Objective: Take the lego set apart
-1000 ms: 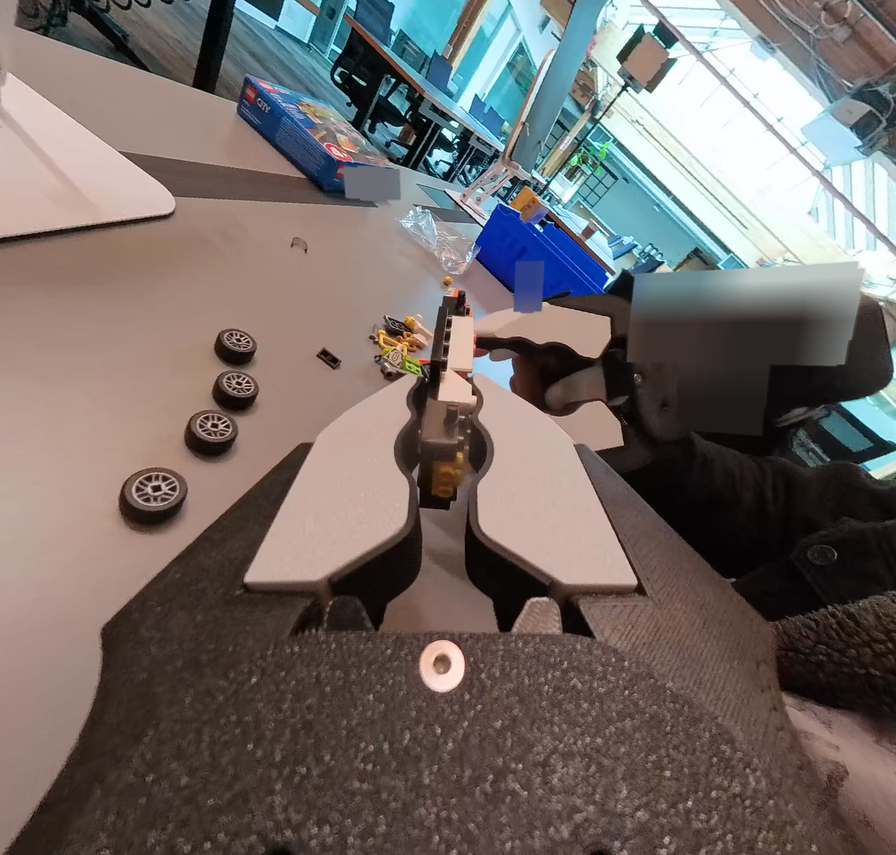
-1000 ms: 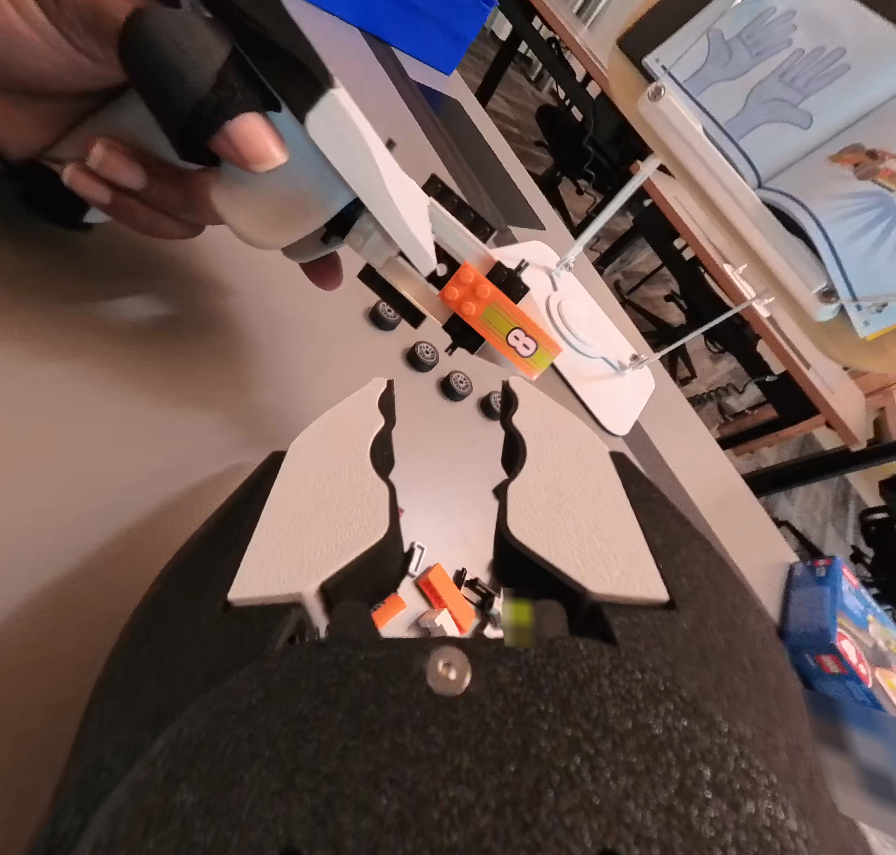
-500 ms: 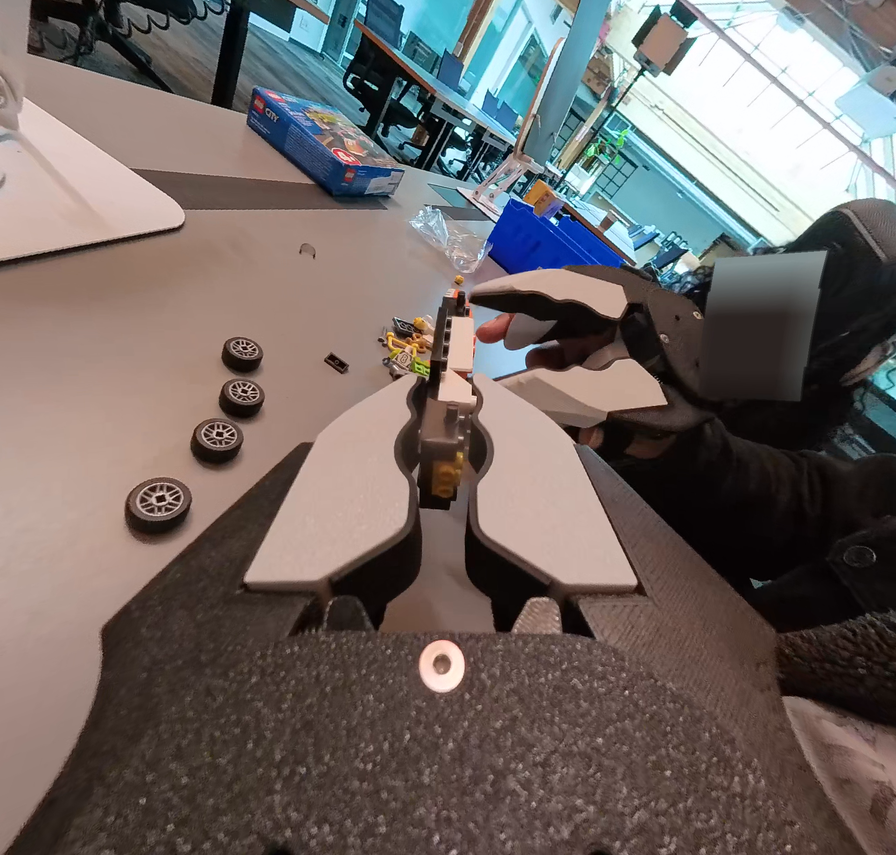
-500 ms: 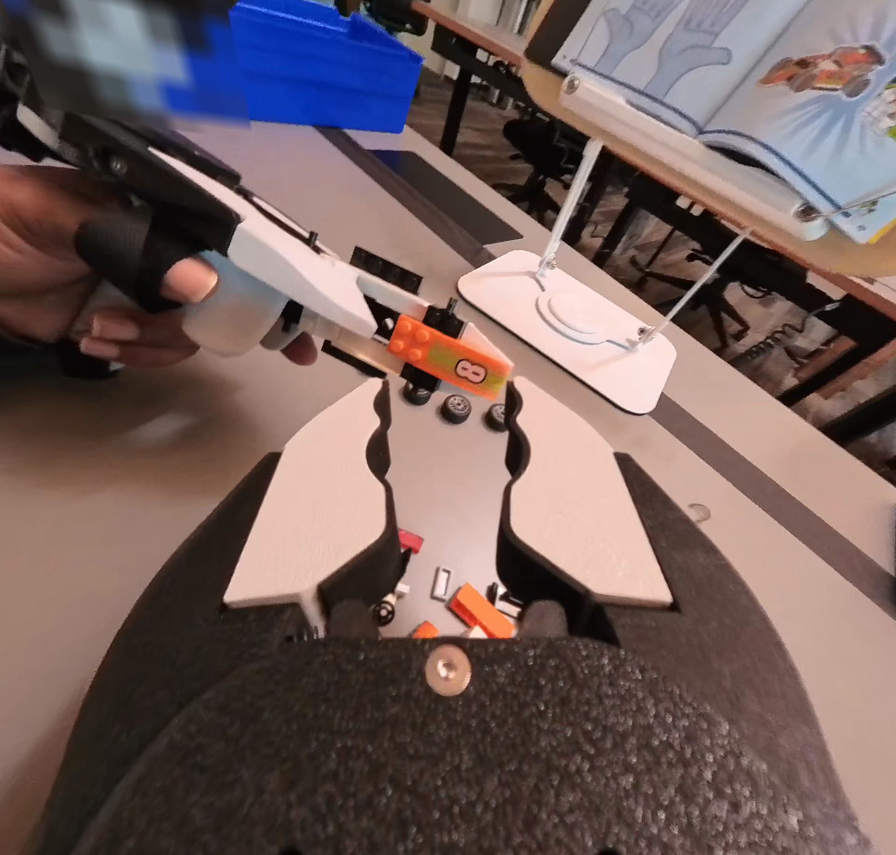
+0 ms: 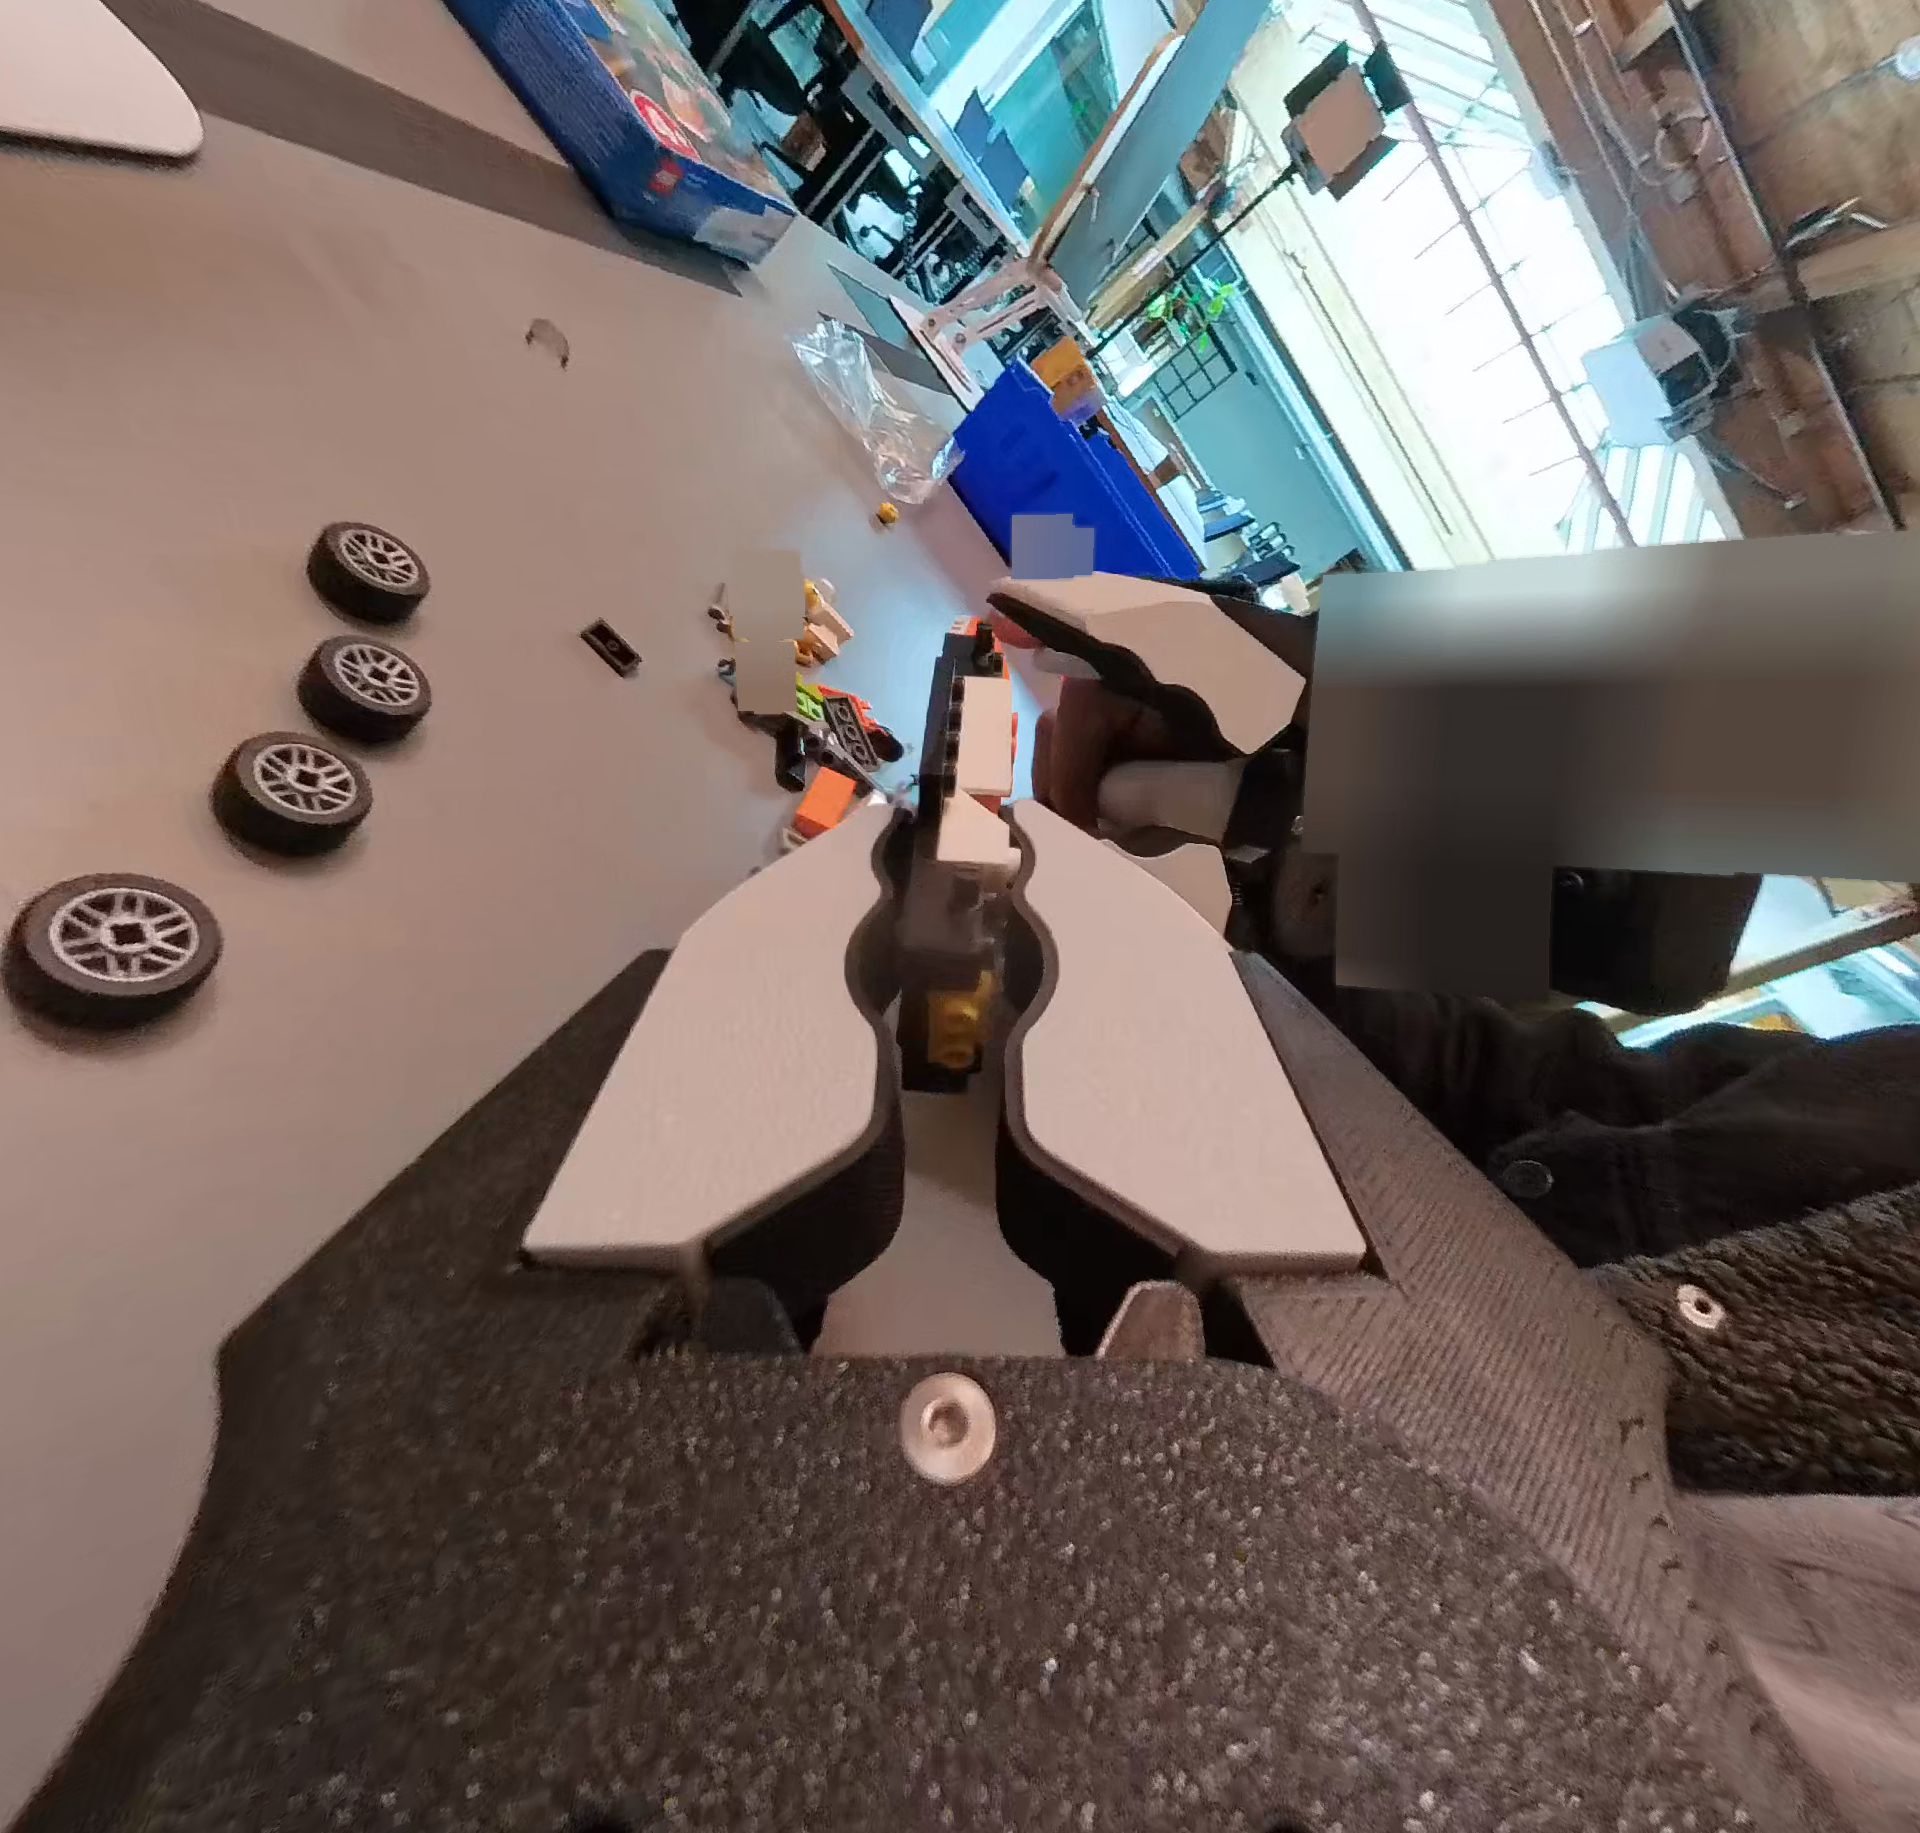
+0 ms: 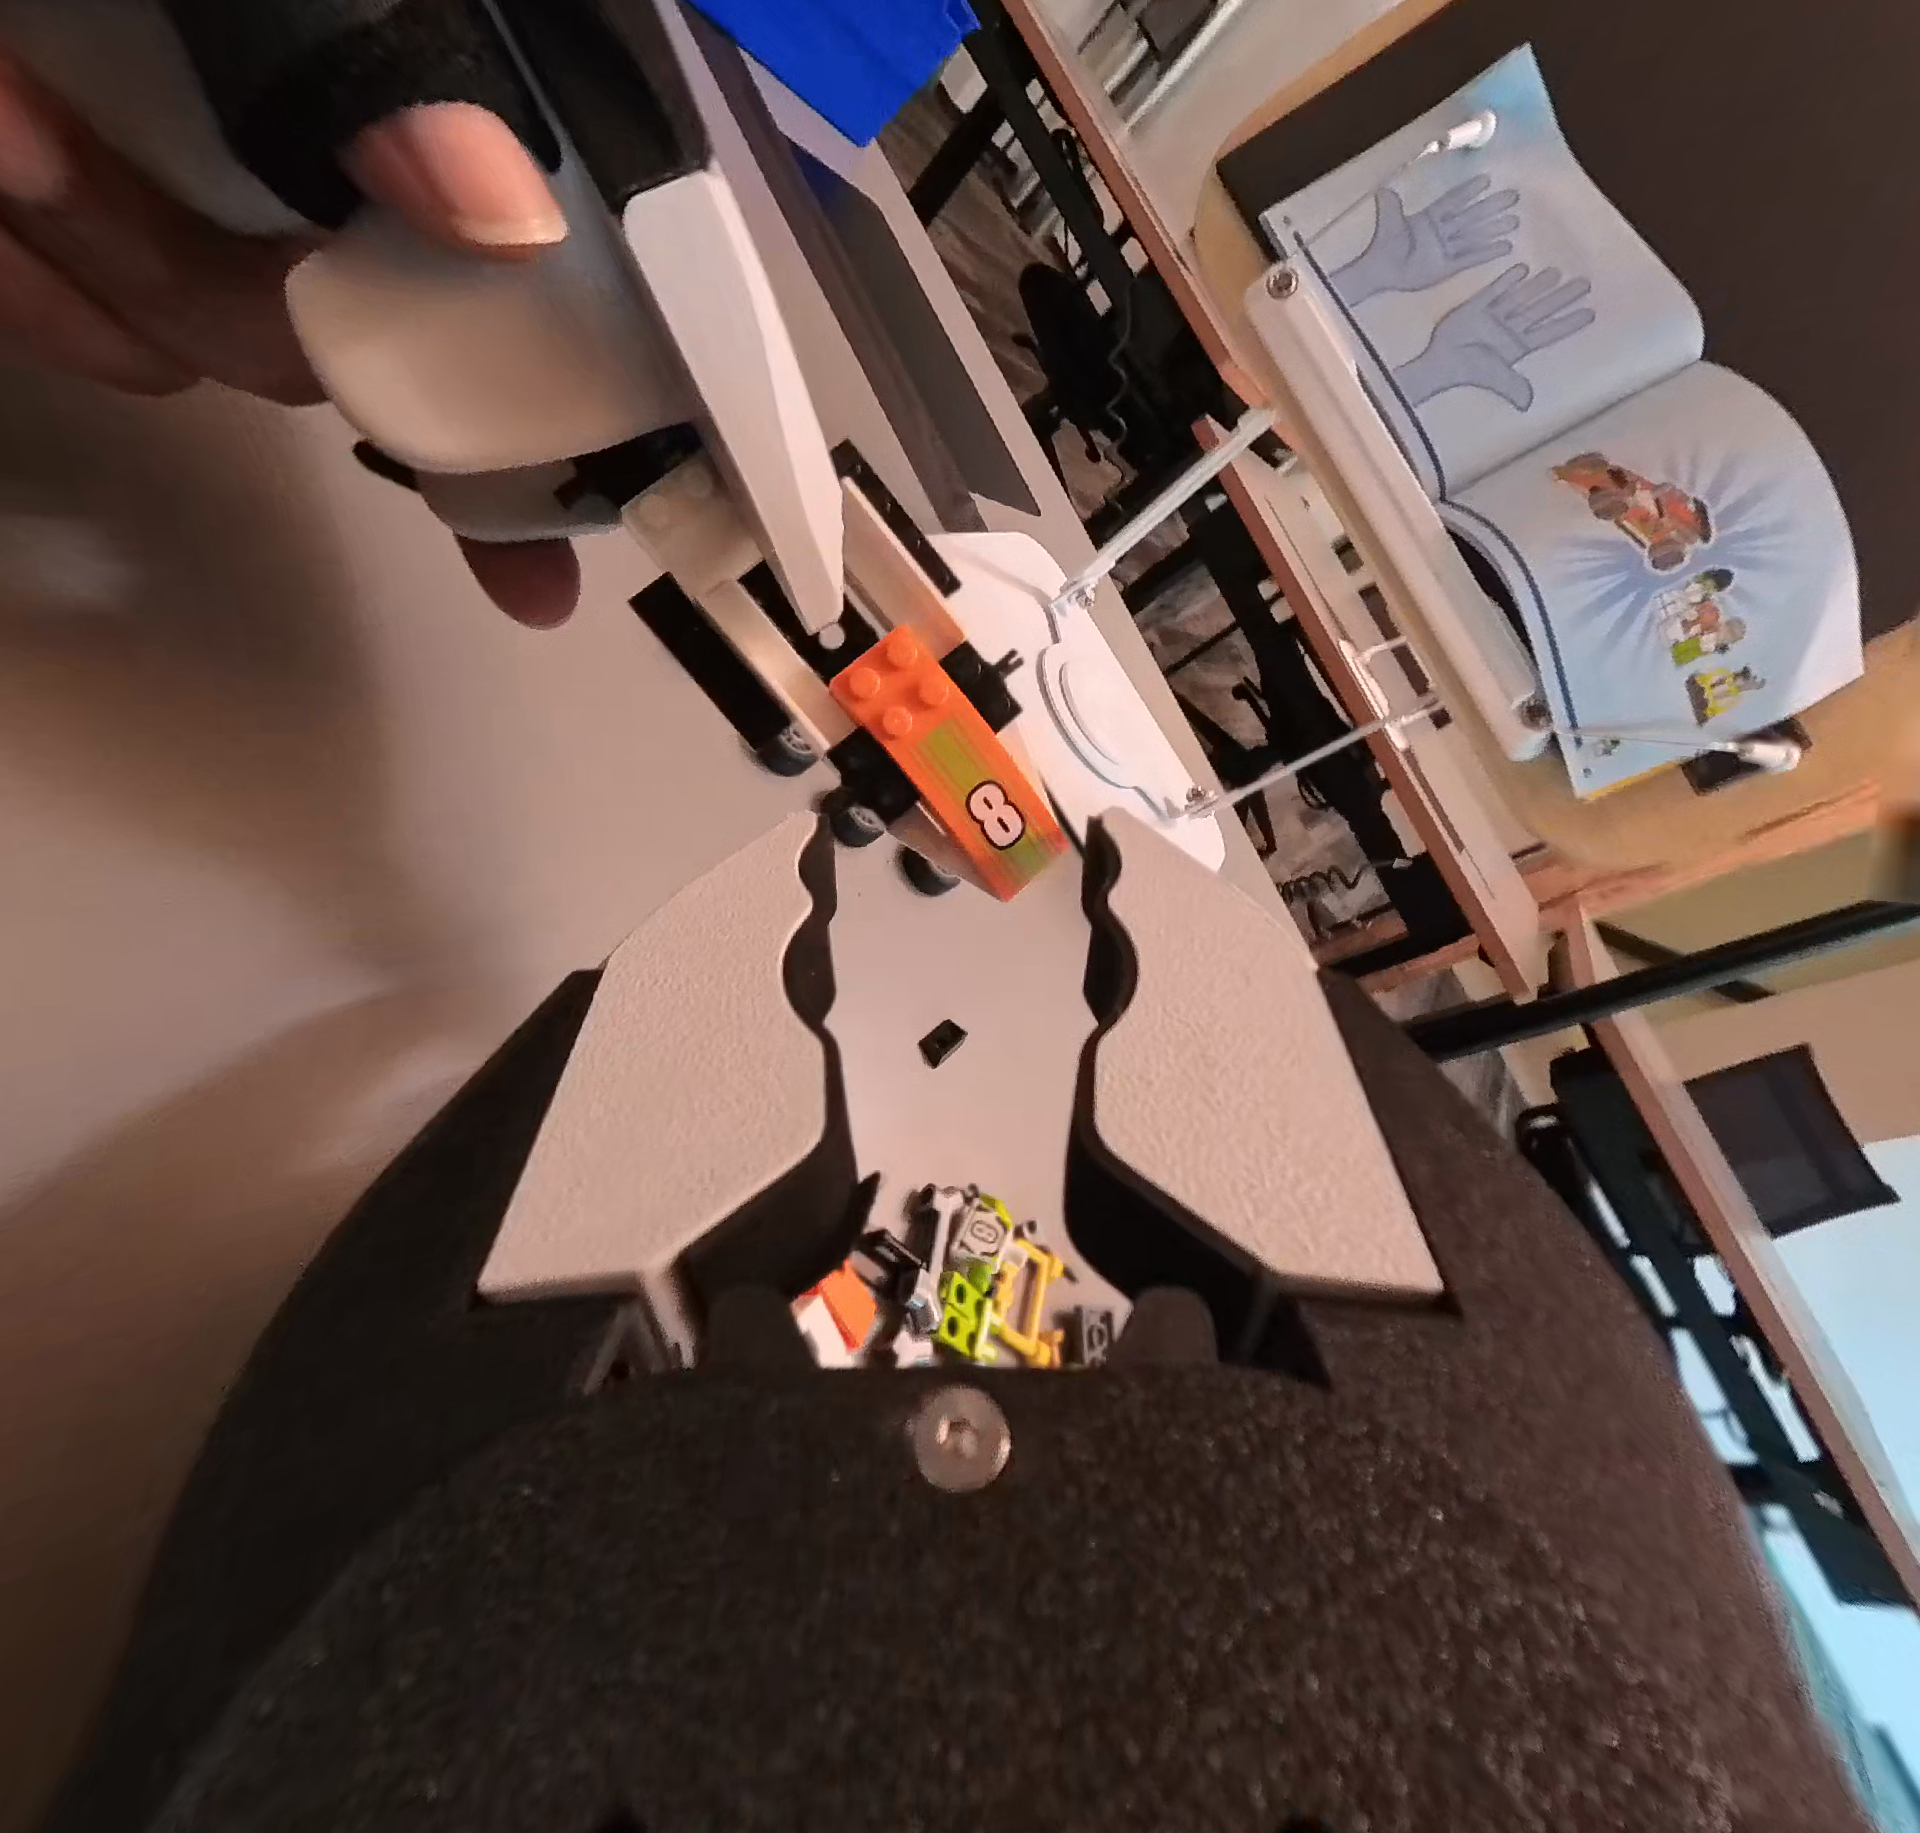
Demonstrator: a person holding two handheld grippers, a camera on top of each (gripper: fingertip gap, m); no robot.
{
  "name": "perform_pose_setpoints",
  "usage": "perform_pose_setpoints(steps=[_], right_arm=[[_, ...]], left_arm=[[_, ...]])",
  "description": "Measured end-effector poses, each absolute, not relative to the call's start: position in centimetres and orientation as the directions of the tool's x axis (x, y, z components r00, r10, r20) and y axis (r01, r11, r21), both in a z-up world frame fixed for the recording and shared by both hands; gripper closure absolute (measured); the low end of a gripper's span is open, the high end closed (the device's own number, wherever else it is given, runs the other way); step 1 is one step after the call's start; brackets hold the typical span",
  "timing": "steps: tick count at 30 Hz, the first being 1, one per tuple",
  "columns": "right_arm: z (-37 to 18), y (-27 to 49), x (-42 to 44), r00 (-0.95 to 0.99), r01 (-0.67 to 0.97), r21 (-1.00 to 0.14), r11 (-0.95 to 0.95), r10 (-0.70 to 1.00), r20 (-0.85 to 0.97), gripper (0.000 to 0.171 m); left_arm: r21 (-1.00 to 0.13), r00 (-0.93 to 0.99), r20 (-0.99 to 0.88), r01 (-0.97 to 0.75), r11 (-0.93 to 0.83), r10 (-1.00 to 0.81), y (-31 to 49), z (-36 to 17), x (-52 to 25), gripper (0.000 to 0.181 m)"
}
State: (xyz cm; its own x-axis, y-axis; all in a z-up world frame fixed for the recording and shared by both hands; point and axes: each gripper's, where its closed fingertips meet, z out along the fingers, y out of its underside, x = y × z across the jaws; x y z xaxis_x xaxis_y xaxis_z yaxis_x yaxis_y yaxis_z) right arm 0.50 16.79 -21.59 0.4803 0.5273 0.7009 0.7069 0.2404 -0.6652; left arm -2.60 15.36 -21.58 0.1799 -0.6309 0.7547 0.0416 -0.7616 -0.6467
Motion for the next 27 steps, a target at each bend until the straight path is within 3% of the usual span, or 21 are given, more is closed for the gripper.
perform_pose_setpoints(steps=[5,14,19,23,27], right_arm=[[-22.6,15.6,-0.2,0.337,0.736,-0.58,0.349,0.554,0.761,0.13],[-23.4,15.0,-0.5,0.307,0.734,-0.592,0.332,0.615,0.726,0.129],[-22.3,14.5,-0.7,0.382,0.629,-0.729,0.271,0.708,0.594,0.13],[-20.9,13.9,-1.0,0.45,0.429,-0.892,0.14,0.824,0.345,0.13],[-19.3,13.6,-0.8,0.451,0.247,-0.969,0.026,0.882,0.139,0.13]], left_arm=[[-0.595,0.126,0.795,-0.03,-0.803,-0.594,14.2,-22.2,-2.1,0.166],[-0.61,0.094,0.782,-0.092,-0.787,-0.616,13.1,-22.3,-1.7,0.166],[-0.707,0.043,0.704,-0.047,-0.706,-0.708,13.0,-20.3,-2.0,0.161],[-0.772,-0.022,0.634,0.032,-0.634,-0.773,12.8,-17.8,-2.5,0.148],[-0.819,-0.032,0.567,0.086,-0.567,-0.823,12.8,-16.4,-2.9,0.137]])
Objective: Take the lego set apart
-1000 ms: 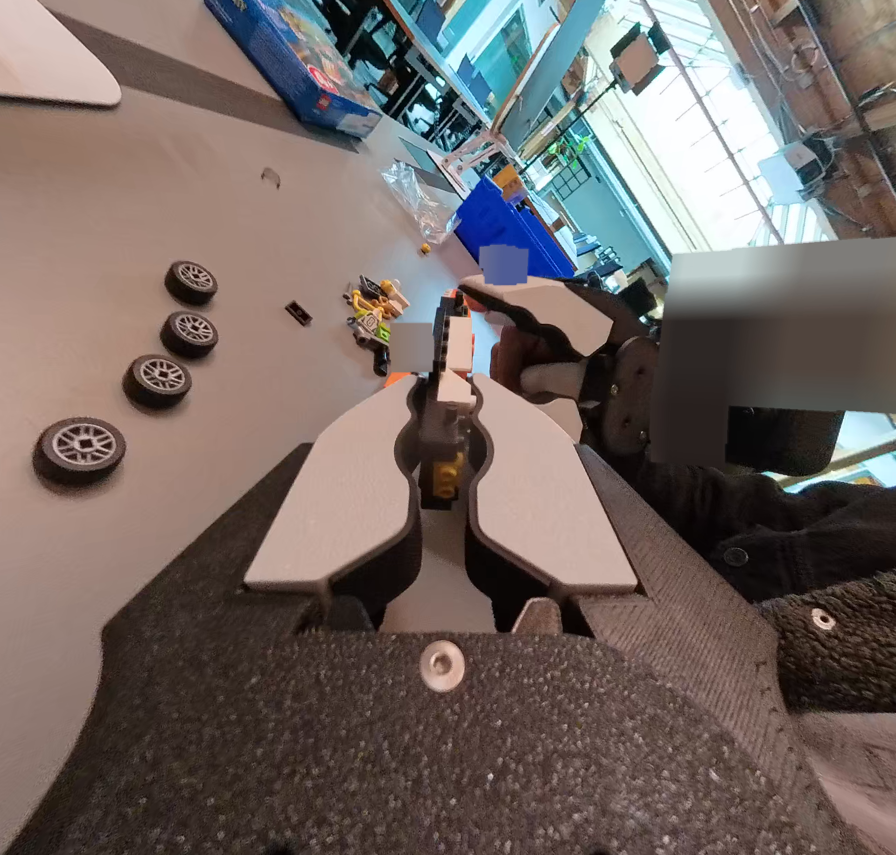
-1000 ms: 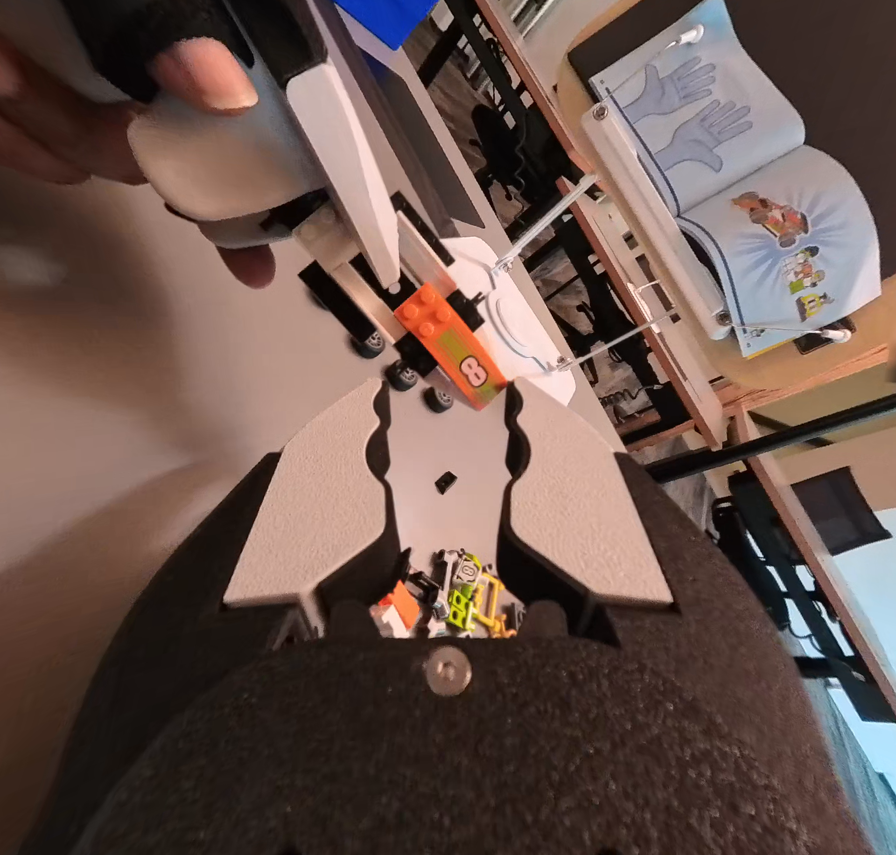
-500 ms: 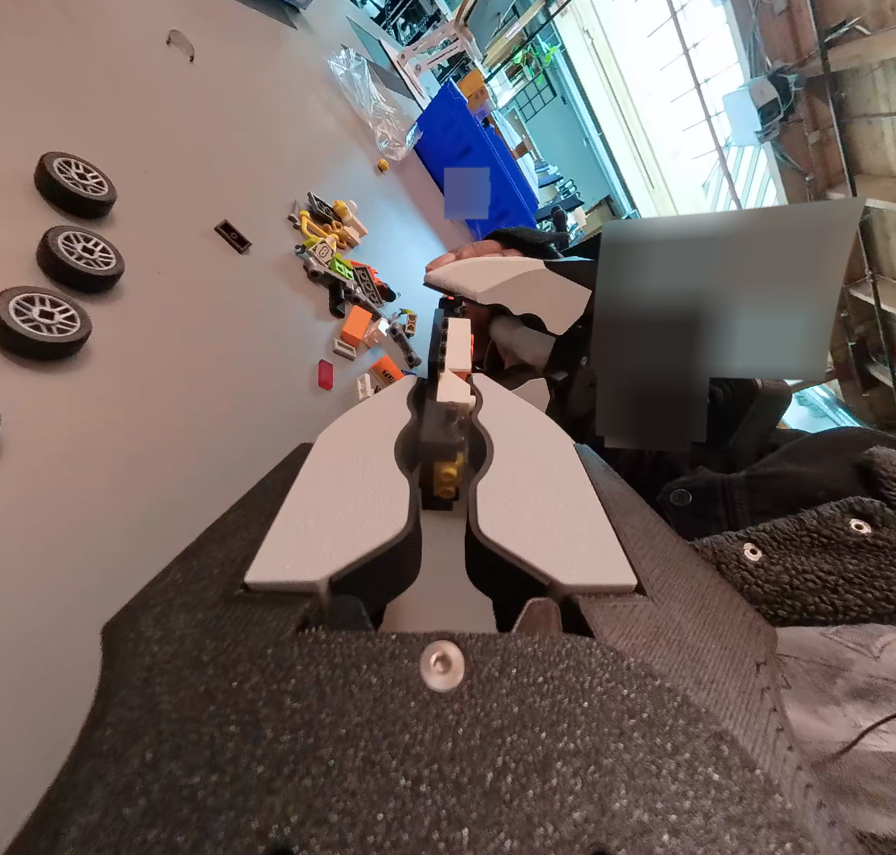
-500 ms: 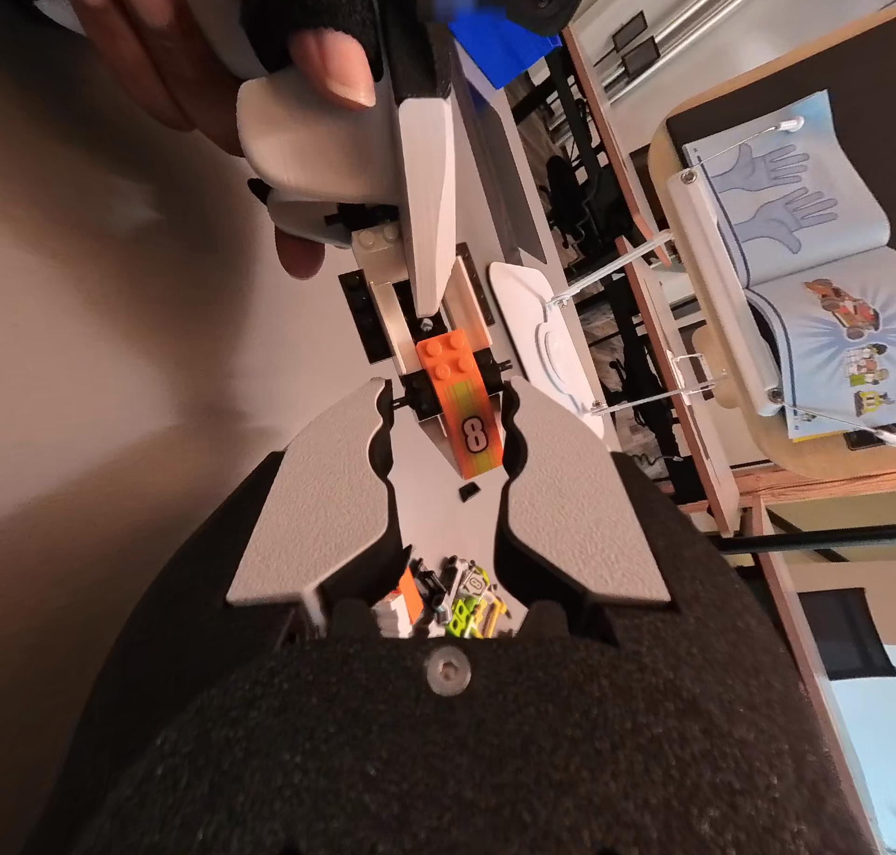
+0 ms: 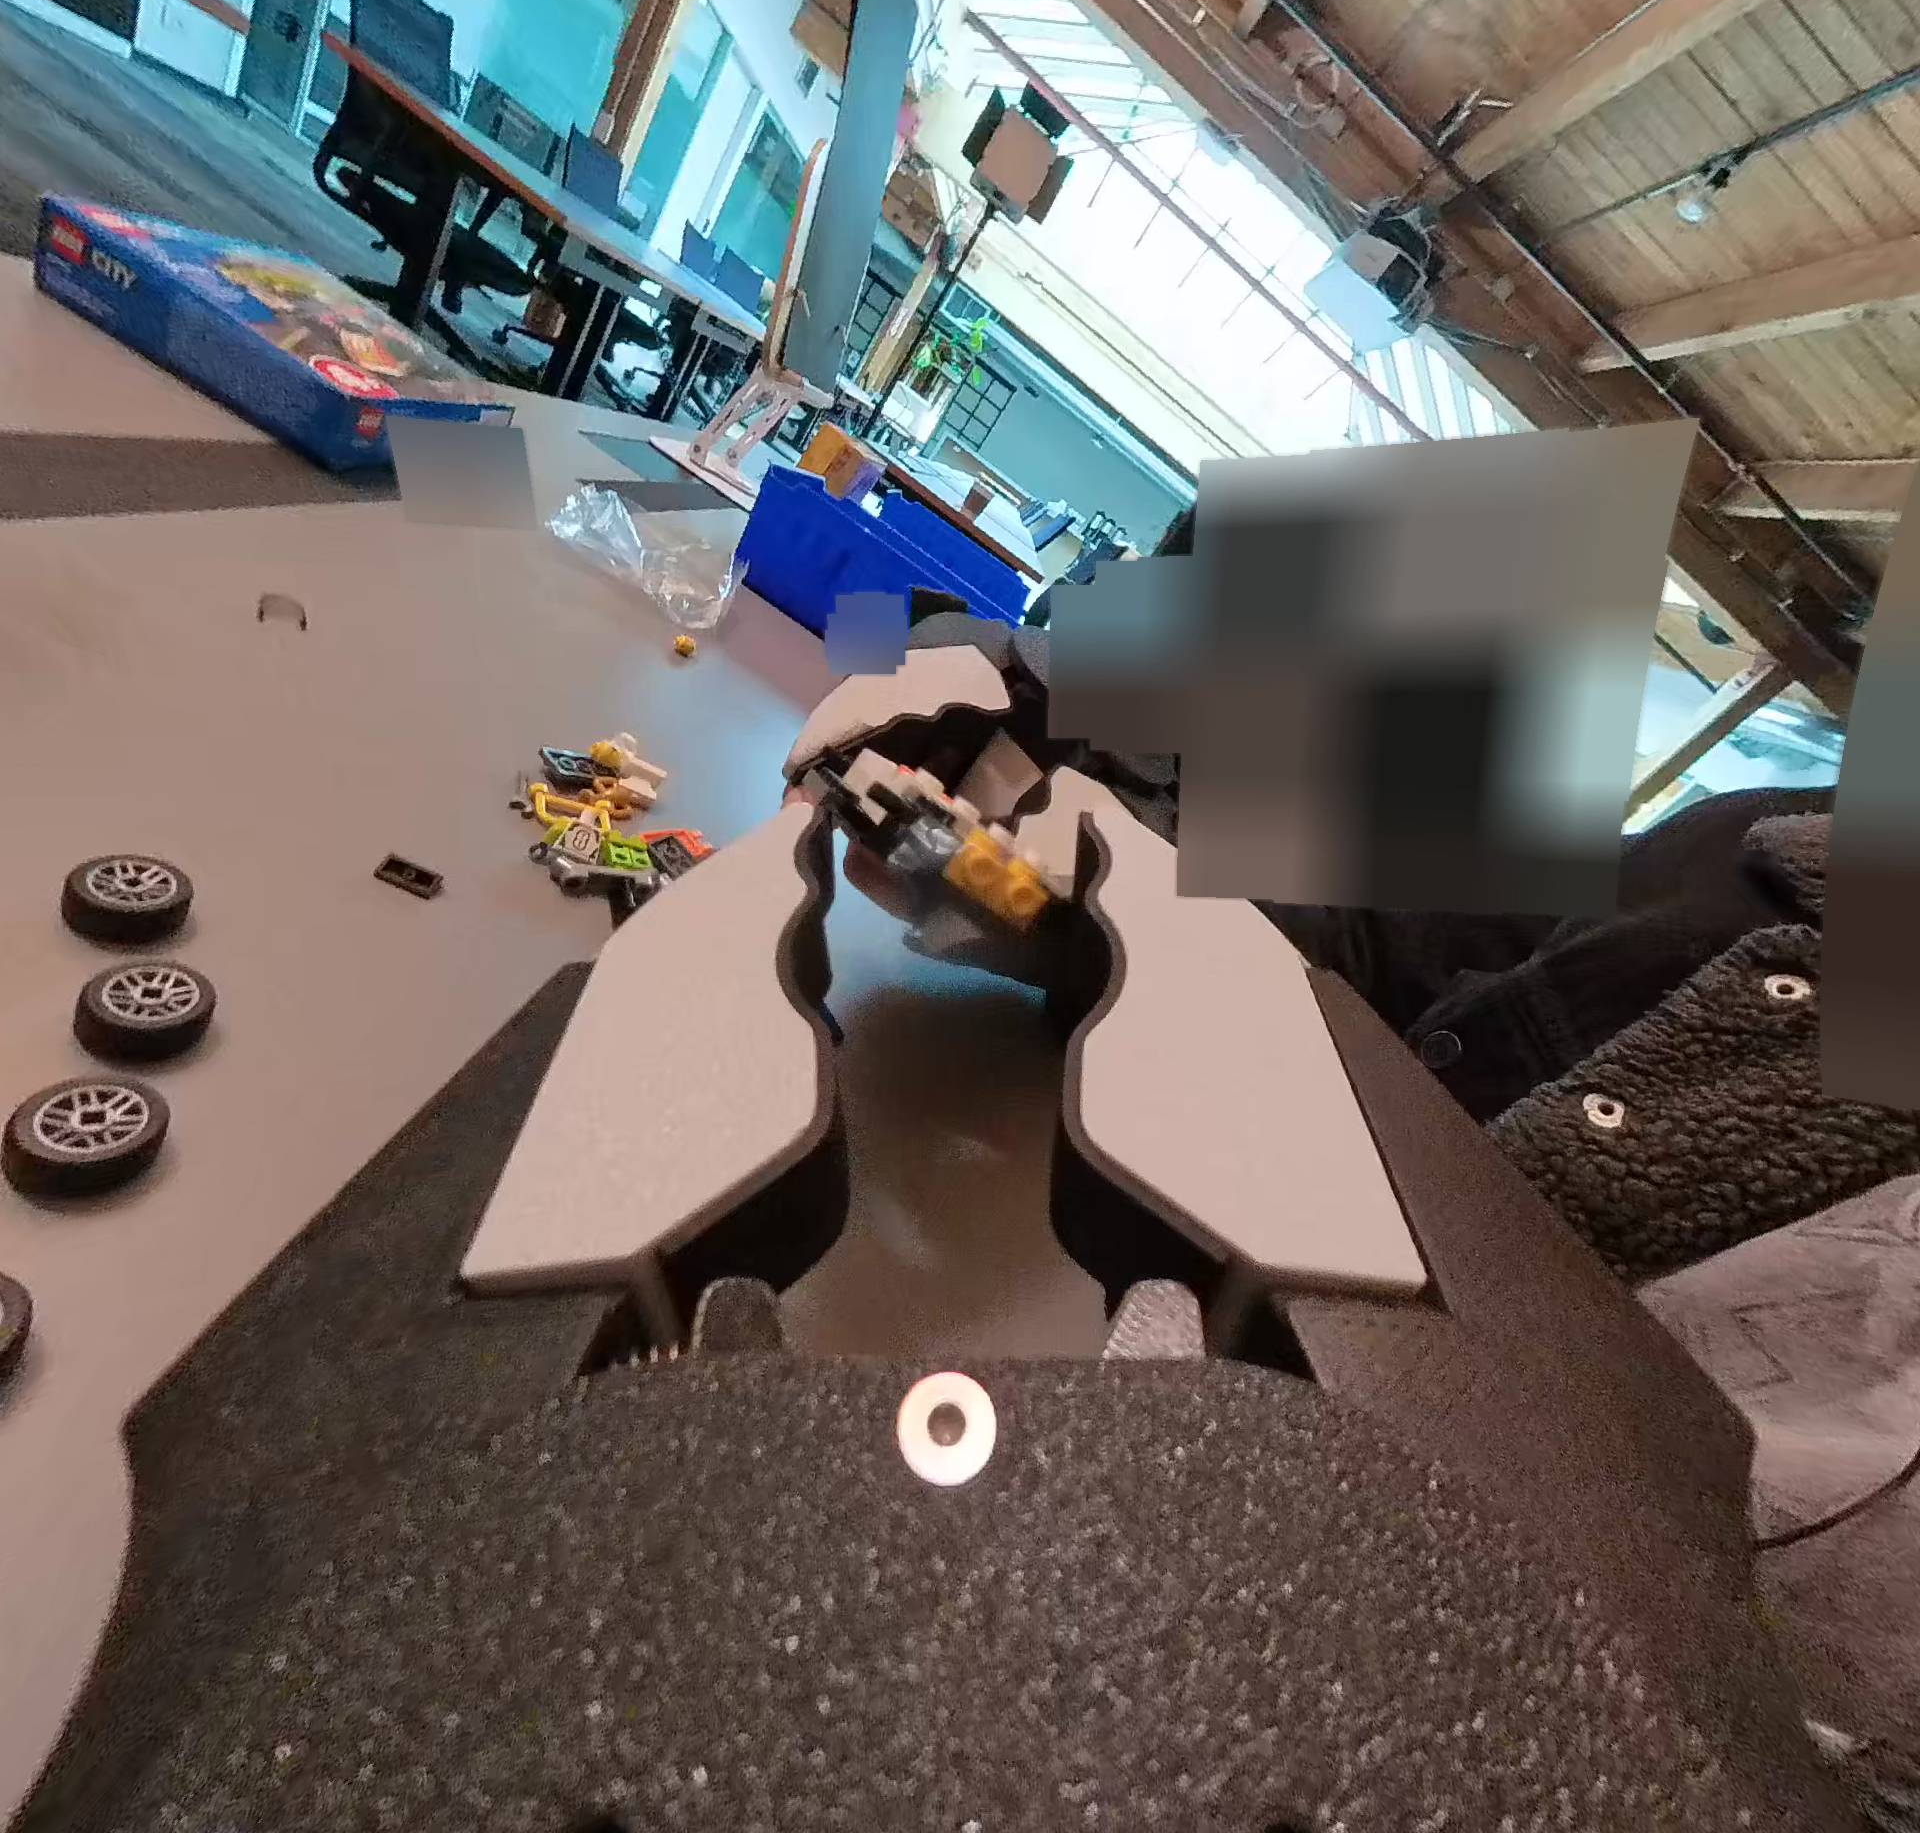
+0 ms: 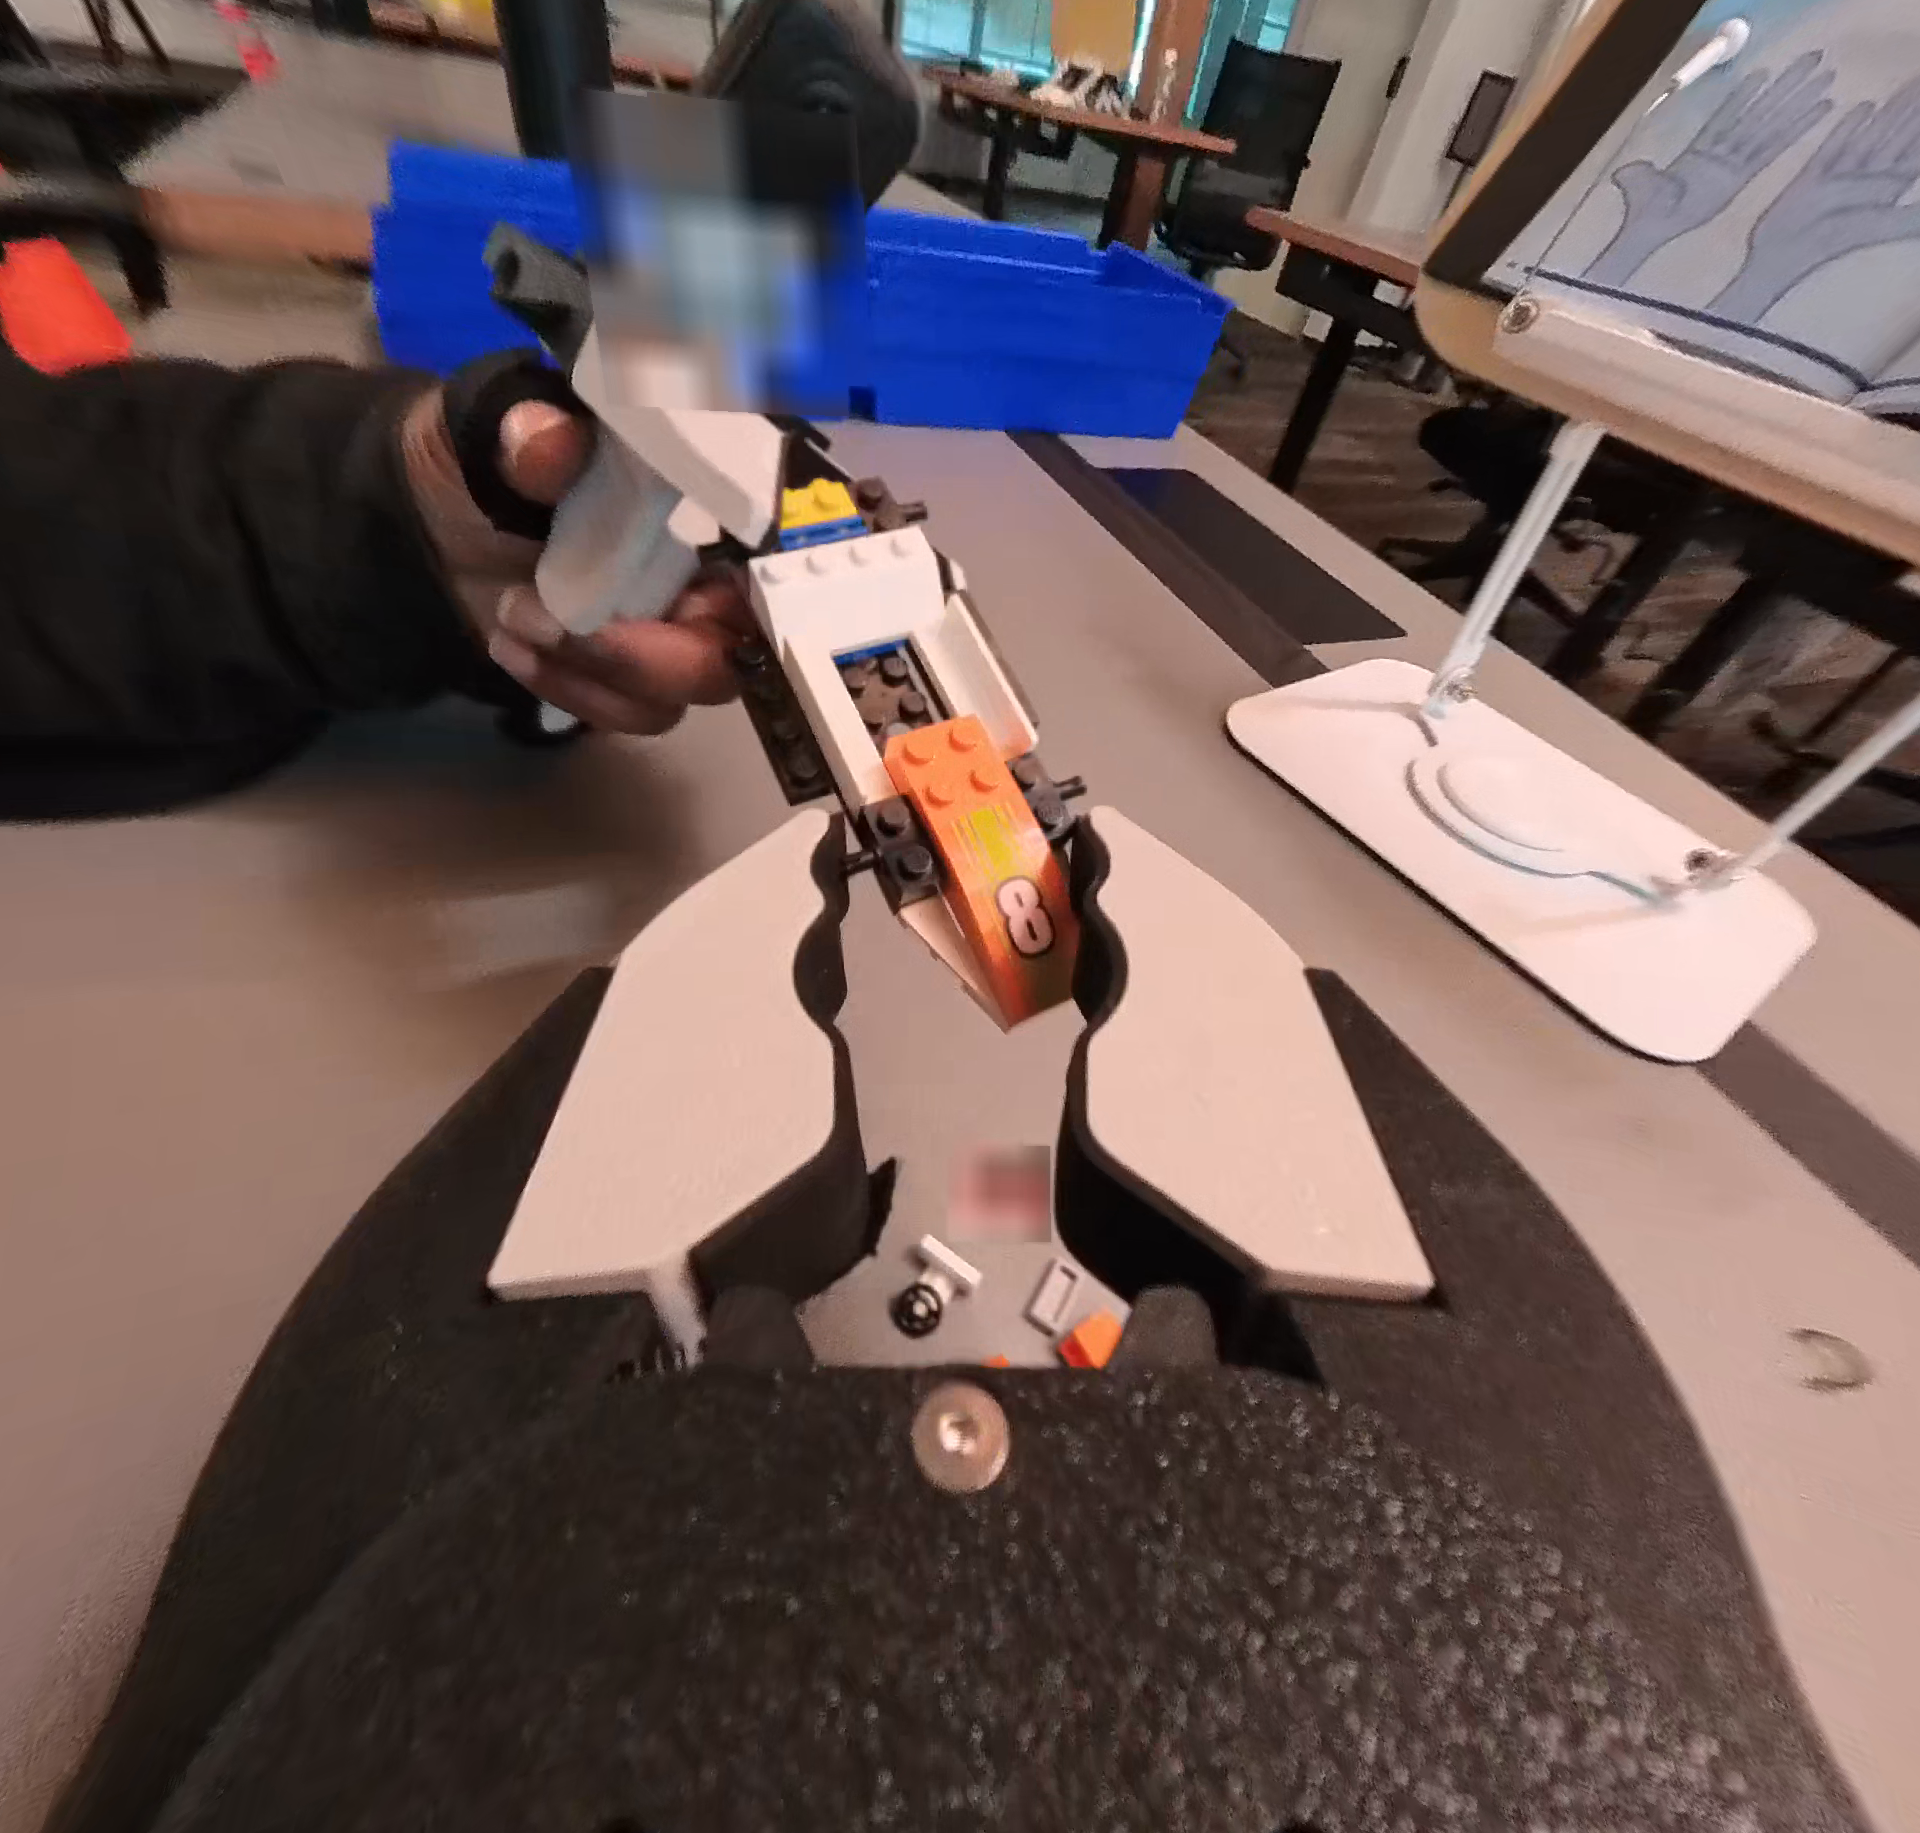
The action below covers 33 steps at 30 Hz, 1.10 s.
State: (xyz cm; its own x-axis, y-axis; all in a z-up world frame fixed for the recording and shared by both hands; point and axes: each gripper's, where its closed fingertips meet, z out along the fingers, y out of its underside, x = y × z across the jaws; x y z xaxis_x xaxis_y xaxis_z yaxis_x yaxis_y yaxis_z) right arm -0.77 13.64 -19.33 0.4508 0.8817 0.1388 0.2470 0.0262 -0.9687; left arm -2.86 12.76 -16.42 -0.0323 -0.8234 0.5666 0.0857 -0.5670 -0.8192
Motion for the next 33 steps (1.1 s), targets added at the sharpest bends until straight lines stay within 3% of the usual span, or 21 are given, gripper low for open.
perform_pose_setpoints(steps=[6,12,14,23,25,27,33], right_arm=[[-18.7,13.5,-1.1,0.432,0.121,-0.988,-0.095,0.901,-0.034,0.13],[-18.5,13.4,-1.1,0.426,0.124,-0.989,-0.083,0.904,-0.022,0.13],[-18.4,13.4,-1.0,0.418,0.105,-0.99,-0.092,0.907,-0.04,0.13],[-17.3,12.9,-1.2,0.361,-0.023,-0.98,-0.199,0.912,-0.194,0.13],[-17.5,12.4,-2.1,0.338,-0.028,-0.974,-0.223,0.915,-0.219,0.13],[-17.8,12.1,-2.8,0.328,-0.025,-0.972,-0.235,0.916,-0.23,0.131],[-17.7,11.6,-3.3,0.342,0.025,-0.984,-0.175,0.927,-0.156,0.13]], left_arm=[[-0.87,-0.012,0.478,0.13,-0.475,-0.878,12.6,-15.4,-3.0,0.133],[-0.883,-0.018,0.452,0.131,-0.45,-0.892,12.3,-15.2,-3.0,0.131],[-0.89,-0.032,0.433,0.141,-0.433,-0.901,12.1,-14.9,-3.1,0.117],[-0.948,0.056,0.29,0.157,-0.278,-0.956,12.2,-14.3,-3.2,0.107],[-0.96,0.089,0.253,0.142,-0.24,-0.963,12.2,-14.7,-2.7,0.11],[-0.976,0.094,0.196,0.112,-0.186,-0.976,11.6,-15.0,-2.3,0.125],[-0.994,0.088,0.102,0.048,-0.098,-0.991,11.0,-15.1,-2.7,0.125]])
